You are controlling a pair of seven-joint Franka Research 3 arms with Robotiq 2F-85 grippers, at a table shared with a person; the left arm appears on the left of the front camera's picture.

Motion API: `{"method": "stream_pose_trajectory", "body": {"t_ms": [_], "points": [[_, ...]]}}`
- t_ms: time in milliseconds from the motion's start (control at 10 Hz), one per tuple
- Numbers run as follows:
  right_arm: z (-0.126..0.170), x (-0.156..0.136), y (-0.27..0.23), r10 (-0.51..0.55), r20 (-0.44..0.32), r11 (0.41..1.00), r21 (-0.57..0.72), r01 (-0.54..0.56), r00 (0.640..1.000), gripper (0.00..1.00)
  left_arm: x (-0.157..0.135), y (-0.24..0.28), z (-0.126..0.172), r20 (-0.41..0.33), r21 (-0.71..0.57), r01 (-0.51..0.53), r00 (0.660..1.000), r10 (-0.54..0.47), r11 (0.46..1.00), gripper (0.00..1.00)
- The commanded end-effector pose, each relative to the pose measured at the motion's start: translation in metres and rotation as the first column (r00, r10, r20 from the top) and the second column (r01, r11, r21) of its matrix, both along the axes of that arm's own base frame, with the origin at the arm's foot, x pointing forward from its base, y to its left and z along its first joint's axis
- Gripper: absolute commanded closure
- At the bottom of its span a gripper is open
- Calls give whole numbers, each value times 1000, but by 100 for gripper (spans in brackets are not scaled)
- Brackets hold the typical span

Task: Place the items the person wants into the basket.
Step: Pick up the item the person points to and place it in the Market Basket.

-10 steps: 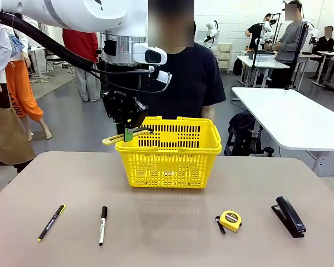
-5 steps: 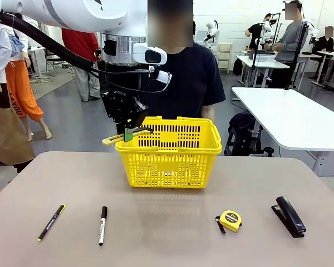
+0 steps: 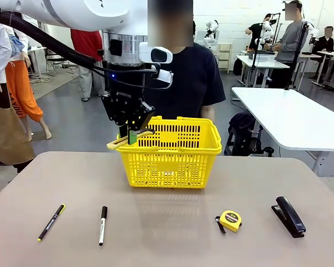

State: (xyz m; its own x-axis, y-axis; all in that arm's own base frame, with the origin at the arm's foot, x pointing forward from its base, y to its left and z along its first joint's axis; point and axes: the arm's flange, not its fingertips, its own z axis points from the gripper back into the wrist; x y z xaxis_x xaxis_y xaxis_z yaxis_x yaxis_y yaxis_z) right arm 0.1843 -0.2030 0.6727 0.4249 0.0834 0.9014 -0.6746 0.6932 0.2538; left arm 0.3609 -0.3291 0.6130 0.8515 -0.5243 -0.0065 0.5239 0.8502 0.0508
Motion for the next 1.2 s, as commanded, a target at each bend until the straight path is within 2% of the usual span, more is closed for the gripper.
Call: {"method": "stream_pose_trajectory", "body": {"t_ms": [0,200,300,400,600,800,900,1100], "points": [[0,1,1,22,19,1000,11,-22,1000,0,-7,2,-4,3,-9,-25,1000,25,1000,74],[0,1,1,22,19,1000,11,-22,1000,0,-4,-1,1,4,0,-14,1000,14,1000,74],[0,1,1,22,19,1000,11,-22,1000,0,19,-10,5,56,-2,171,984,-170,985,74],[0,1,1,22,19,1000,11,-22,1000,0,49,-17,11,89,-24,235,969,-232,972,74],[0,1,1,22,19,1000,11,-22,1000,0,93,-22,5,101,-10,229,969,-227,973,74],[0,1,1,22,19,1000,11,-22,1000,0,123,-18,-12,146,19,205,968,-205,979,74],[0,1,1,22,19,1000,11,-22,1000,0,130,-17,-15,158,26,203,966,-204,979,74],[0,1,1,22,19,1000,11,-22,1000,0,129,-15,-22,132,9,210,969,-209,978,74]]}}
